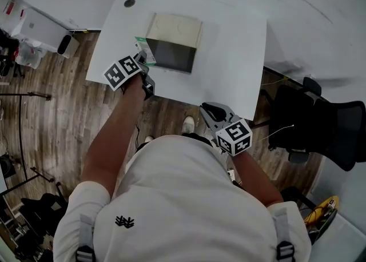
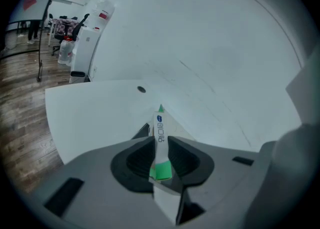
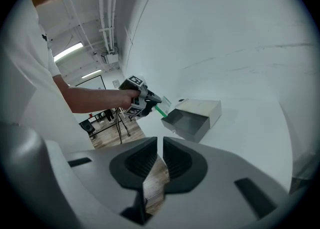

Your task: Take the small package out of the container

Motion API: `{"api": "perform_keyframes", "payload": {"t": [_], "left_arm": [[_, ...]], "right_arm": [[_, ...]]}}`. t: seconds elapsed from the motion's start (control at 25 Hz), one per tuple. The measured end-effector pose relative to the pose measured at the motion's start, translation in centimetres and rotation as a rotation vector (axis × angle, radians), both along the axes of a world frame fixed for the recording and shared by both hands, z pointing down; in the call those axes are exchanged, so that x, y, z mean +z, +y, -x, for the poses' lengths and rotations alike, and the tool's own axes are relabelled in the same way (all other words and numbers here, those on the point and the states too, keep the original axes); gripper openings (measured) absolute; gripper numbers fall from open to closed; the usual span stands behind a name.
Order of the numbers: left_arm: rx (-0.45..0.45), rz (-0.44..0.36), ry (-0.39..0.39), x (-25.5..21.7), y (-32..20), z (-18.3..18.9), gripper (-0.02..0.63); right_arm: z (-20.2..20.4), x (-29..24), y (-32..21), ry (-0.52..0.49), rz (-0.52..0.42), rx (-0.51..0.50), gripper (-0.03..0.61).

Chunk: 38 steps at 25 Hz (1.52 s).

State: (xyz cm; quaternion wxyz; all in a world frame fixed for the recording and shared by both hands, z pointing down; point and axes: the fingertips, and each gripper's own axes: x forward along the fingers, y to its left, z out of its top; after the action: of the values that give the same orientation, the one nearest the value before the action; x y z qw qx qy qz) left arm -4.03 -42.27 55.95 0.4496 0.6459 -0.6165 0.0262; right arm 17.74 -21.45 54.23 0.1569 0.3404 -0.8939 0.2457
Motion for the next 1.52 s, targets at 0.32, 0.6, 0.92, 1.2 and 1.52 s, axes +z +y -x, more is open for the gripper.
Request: {"api": "perform_keyframes", "payload": {"t": [0.32, 0.6, 0.92, 1.2, 1.52], "left_arm": [[0.081, -0.085, 0.043, -3.1, 3.2, 3.0, 0.087], [0.234, -0.174, -0.038, -6.2, 7.1, 5.7, 0.087], [0.428, -0.256, -0.074, -7.9, 14.0, 8.1, 0.087], [0.598, -0.349, -0.117, -9.6, 20.9, 10.1, 0.087], [0.781, -0.402, -0.161, -11.2, 29.0, 12.1, 0.087]], "right_arm": [[4.9, -1.1, 1.3, 0.027, -0.027, -0.039, 0.035], [9.4, -2.3, 3.3, 0.042, -0.060, -0.041, 0.031], [13.2, -3.5, 6.8, 0.058, -0.084, -0.013, 0.028], [15.9, -4.7, 10.2, 0.051, -0.100, 0.031, 0.028], [18.7, -6.0, 13.7, 0.052, -0.146, 0.077, 0.020]]}}
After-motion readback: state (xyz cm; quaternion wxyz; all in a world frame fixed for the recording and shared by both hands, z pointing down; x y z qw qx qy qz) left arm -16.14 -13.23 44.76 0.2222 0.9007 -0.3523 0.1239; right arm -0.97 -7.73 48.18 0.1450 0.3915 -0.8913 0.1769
